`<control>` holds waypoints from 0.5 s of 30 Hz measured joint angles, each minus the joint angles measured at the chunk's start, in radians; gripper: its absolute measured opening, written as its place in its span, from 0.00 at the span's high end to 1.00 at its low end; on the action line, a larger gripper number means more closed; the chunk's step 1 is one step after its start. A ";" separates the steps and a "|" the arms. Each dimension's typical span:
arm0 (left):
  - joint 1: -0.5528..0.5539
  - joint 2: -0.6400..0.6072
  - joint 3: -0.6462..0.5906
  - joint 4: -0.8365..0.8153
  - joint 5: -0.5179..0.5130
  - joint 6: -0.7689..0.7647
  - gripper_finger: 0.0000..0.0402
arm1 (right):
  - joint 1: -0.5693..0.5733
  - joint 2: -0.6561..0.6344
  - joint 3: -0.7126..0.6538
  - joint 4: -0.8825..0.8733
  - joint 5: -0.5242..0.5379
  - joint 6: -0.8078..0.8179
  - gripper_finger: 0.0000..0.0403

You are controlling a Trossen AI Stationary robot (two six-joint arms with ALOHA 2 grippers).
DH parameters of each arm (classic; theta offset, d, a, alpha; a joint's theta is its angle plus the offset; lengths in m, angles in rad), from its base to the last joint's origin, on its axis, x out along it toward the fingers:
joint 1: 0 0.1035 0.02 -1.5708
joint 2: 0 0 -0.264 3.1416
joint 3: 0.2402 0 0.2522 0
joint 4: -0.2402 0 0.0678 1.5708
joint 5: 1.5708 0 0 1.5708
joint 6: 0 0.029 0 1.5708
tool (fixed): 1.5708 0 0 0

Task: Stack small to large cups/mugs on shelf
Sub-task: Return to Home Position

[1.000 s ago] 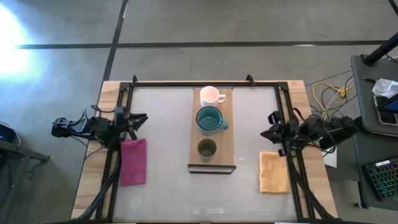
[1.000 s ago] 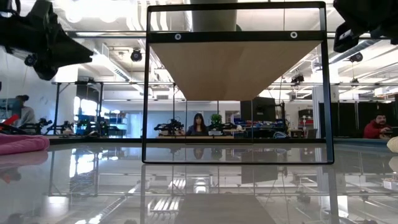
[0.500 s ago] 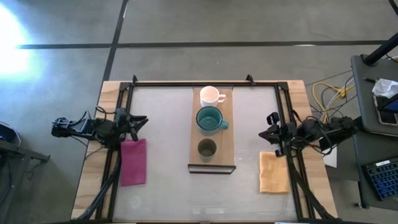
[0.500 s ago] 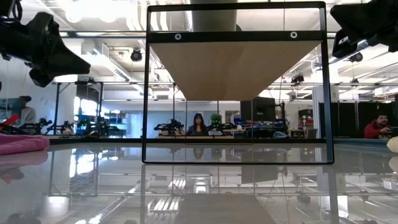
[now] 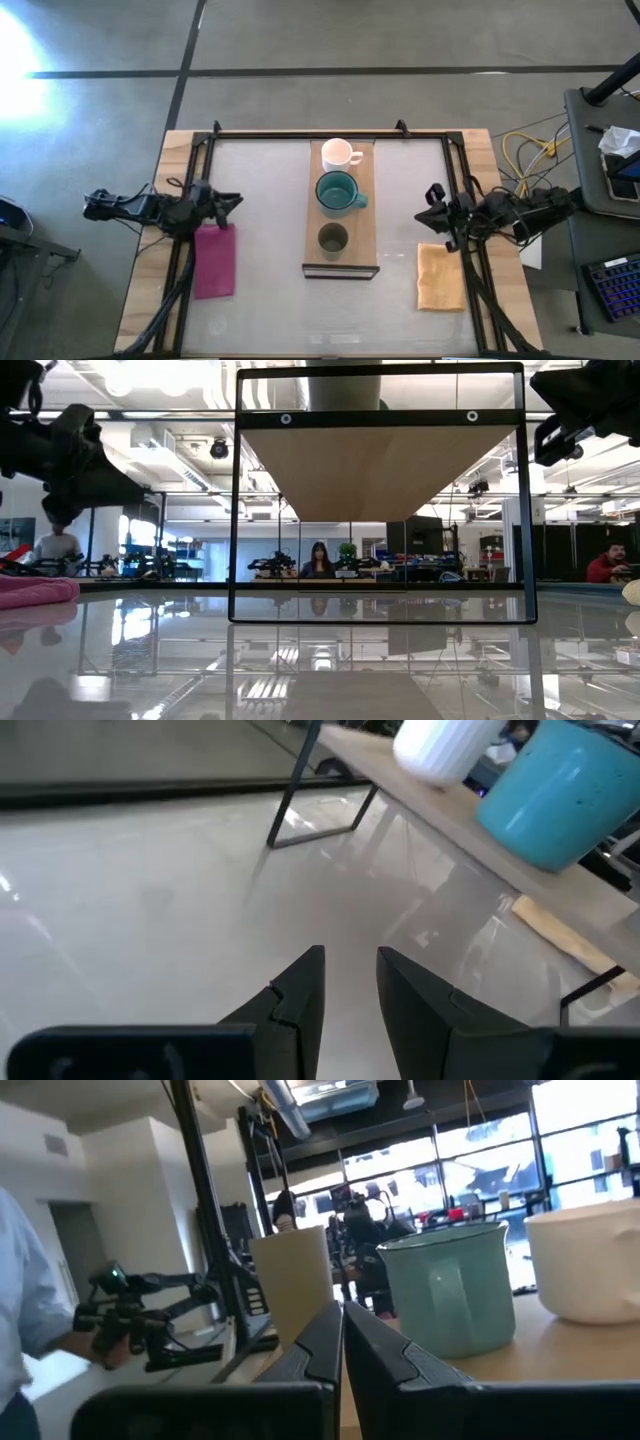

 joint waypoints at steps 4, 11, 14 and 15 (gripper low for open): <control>0.000 0.004 -0.016 0.066 -0.009 0.058 0.80 | 0.000 0.006 0.000 0.004 0.000 0.042 0.98; 0.000 0.016 -0.019 0.078 -0.049 0.171 0.80 | 0.000 0.006 0.001 0.004 0.000 0.044 0.98; 0.000 0.023 -0.019 0.078 -0.048 0.180 0.80 | 0.000 0.006 0.001 0.003 0.000 0.044 0.98; 0.000 0.022 -0.019 0.078 -0.048 0.180 0.80 | 0.000 0.006 0.001 0.003 0.000 0.044 0.98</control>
